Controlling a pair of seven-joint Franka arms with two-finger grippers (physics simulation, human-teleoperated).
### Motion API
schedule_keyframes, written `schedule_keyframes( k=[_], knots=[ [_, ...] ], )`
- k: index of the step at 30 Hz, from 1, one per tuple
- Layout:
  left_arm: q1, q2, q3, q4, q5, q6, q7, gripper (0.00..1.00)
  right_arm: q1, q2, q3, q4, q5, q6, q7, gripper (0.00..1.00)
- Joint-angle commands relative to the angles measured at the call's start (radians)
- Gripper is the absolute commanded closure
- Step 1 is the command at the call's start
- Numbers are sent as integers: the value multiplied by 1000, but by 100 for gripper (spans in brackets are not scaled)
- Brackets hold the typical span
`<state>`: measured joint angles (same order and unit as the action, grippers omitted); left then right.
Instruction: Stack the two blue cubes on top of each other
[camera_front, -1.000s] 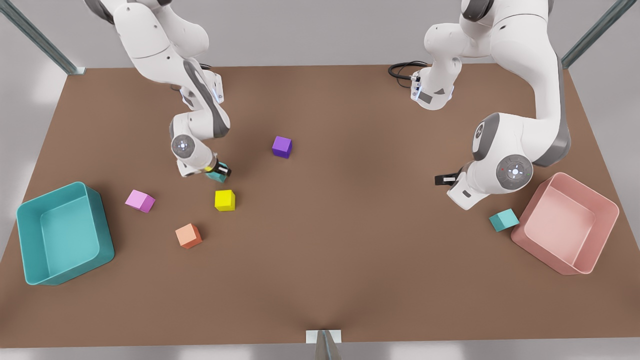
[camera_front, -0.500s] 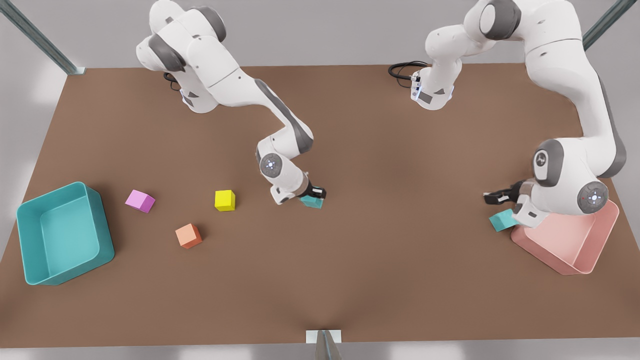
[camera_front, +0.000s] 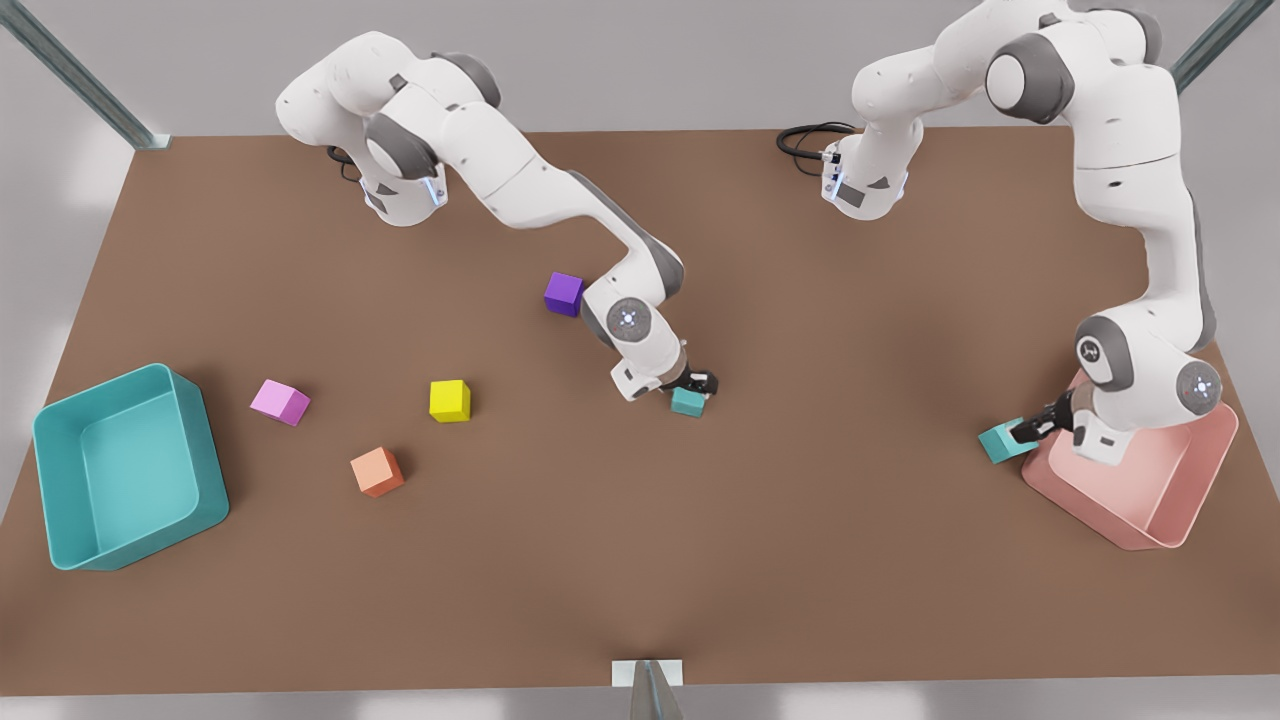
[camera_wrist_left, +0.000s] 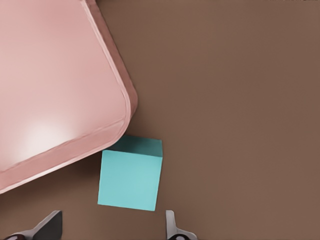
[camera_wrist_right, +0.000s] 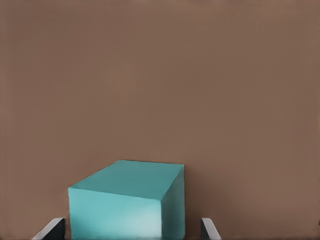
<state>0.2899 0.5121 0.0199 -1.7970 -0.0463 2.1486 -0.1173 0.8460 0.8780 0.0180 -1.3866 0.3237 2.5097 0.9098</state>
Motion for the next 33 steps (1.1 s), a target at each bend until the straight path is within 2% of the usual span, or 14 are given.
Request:
schedule_keyframes(
  k=[1,4,5,7,9,11,13,14,16,17,18,33],
  knots=[
    [0,11,0,-2,-1,125,125,0,-4,-27,0,1,2,-9,227,0],
    [0,29,0,-8,-1,126,125,0,-25,-186,7,-3,5,-110,342,0],
    [0,34,0,-8,-1,126,125,0,-57,-255,7,-9,5,-213,350,0],
    [-2,42,0,-16,-1,126,123,0,-214,-408,5,-9,2,-584,333,0],
    [-3,48,0,-21,-1,134,123,0,-470,-436,-9,-19,-12,-911,147,0],
    [-9,49,0,-21,-1,134,120,0,-643,-369,-27,-19,-205,-933,-152,0],
    [-11,51,0,-21,-1,134,119,0,-647,-421,-20,18,-471,-934,-553,0],
    [-11,51,0,-21,-1,134,119,0,-640,-497,-20,17,-472,-945,-728,0],
    [-11,57,0,-21,-1,139,120,0,-639,-662,19,8,-469,-1068,-746,0],
    [-11,59,0,-21,-1,143,119,0,-642,-786,42,-66,-468,-1068,-750,0],
    [-11,59,0,-21,-1,143,120,0,-644,-837,45,-112,-465,-1060,-750,0],
    [-2,115,0,-30,-1,191,119,0,-637,-798,53,-144,-451,-1059,-694,0]
  ],
)
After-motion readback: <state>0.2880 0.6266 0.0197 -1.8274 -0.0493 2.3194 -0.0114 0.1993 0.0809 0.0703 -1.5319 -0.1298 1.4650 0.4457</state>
